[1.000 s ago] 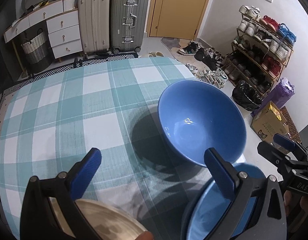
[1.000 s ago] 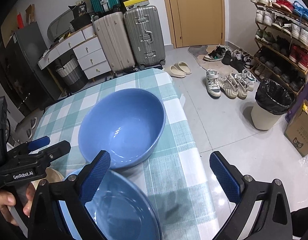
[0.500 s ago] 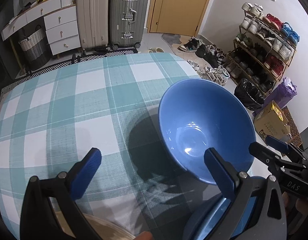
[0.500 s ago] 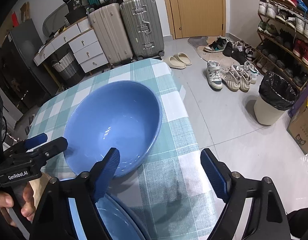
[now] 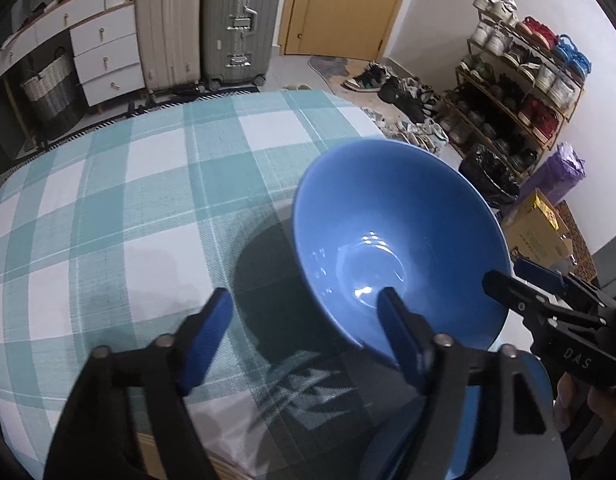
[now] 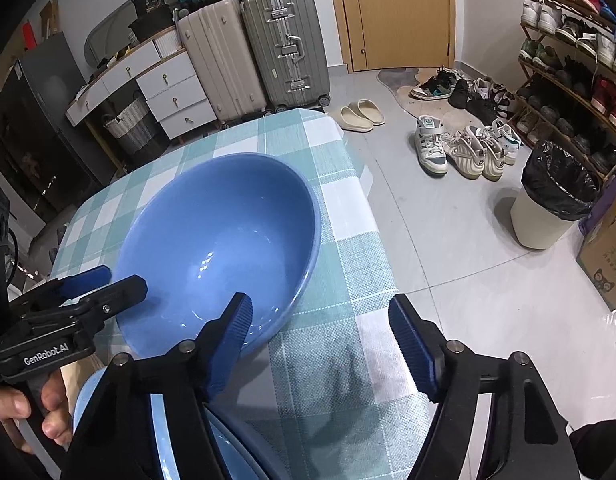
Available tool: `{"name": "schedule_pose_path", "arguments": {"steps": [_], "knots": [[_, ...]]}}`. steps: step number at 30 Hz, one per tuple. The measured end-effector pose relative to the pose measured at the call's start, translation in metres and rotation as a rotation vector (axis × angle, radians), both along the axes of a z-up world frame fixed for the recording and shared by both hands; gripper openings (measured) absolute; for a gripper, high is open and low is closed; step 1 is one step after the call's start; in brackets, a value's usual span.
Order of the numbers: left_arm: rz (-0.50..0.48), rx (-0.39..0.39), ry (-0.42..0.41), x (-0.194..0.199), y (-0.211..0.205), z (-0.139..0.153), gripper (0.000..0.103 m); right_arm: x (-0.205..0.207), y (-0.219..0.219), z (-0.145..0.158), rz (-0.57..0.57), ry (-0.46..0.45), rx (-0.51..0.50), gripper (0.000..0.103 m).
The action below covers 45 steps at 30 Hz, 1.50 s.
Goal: Organize plates and bowls
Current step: 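Close both grippers on the rim of the next blue bowl, then lift the blue bowl with both grippers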
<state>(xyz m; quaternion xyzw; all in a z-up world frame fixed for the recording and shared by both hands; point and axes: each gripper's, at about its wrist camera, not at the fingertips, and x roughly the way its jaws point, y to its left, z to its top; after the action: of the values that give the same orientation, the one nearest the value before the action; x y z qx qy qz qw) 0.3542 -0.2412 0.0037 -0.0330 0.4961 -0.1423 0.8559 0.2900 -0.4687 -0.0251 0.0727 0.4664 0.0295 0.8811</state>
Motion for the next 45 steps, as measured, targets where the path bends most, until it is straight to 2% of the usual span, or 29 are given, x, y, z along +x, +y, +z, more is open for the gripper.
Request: {"name": "schedule_pose_path", "arguments": {"steps": [2,9,11,17,22,45], "knots": [[-0.009,-0.016,0.013,0.001,-0.001,-0.003,0.059,0.001,0.000,0.000,0.004,0.003,0.005,0.069],[-0.029,-0.036,0.017,0.000,-0.005,-0.004,0.046,0.004,0.006,0.000,0.035,0.006,-0.004,0.057],[-0.044,-0.037,0.015,0.000,-0.008,-0.003,0.038,0.005,0.008,0.000,0.044,0.005,-0.010,0.052],[-0.066,-0.024,0.006,-0.003,-0.014,0.000,0.027,0.005,0.013,0.003,0.077,-0.004,-0.025,0.036],[-0.069,-0.020,0.002,-0.003,-0.014,0.001,0.026,0.004,0.021,0.004,0.103,-0.015,-0.051,0.027],[-0.074,0.006,-0.015,-0.003,-0.016,0.004,0.025,0.003,0.023,0.009,0.110,-0.035,-0.067,0.026]]}}
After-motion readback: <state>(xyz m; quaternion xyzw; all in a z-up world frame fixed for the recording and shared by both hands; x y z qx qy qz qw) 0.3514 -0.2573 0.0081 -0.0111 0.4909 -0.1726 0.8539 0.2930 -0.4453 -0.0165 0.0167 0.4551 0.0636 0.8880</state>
